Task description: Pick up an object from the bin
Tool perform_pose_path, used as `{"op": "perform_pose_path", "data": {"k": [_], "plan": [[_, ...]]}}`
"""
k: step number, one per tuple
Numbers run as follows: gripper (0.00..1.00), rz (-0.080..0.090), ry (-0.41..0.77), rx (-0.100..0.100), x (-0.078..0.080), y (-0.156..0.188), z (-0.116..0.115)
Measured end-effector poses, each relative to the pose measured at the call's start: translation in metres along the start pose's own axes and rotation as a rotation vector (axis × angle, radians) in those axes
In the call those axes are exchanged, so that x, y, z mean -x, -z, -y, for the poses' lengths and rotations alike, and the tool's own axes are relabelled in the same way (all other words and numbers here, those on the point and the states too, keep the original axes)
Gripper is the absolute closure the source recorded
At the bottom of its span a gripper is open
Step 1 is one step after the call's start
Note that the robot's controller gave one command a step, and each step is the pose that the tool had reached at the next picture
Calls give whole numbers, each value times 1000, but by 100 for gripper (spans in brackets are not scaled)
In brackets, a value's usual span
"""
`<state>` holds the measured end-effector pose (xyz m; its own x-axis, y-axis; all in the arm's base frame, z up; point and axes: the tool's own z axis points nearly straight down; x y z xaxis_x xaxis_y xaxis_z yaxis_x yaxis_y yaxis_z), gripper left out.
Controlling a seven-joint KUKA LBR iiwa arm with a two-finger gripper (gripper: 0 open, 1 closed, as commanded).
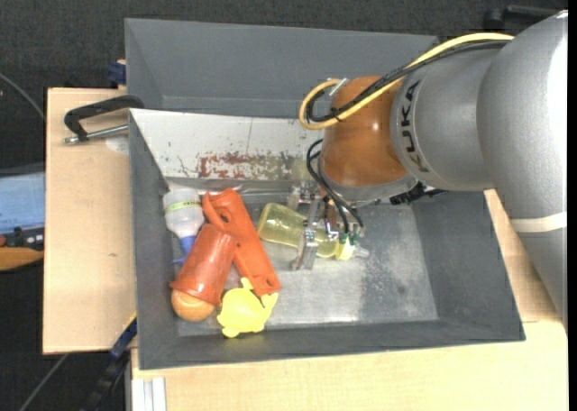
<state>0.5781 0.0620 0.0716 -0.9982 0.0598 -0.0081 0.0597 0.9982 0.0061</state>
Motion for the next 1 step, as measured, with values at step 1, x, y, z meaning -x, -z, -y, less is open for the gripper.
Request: {"op": "perform_pose_path", "data": {"k": [1], "plan": [[0, -4, 52, -1, -5, 0, 0]]}}
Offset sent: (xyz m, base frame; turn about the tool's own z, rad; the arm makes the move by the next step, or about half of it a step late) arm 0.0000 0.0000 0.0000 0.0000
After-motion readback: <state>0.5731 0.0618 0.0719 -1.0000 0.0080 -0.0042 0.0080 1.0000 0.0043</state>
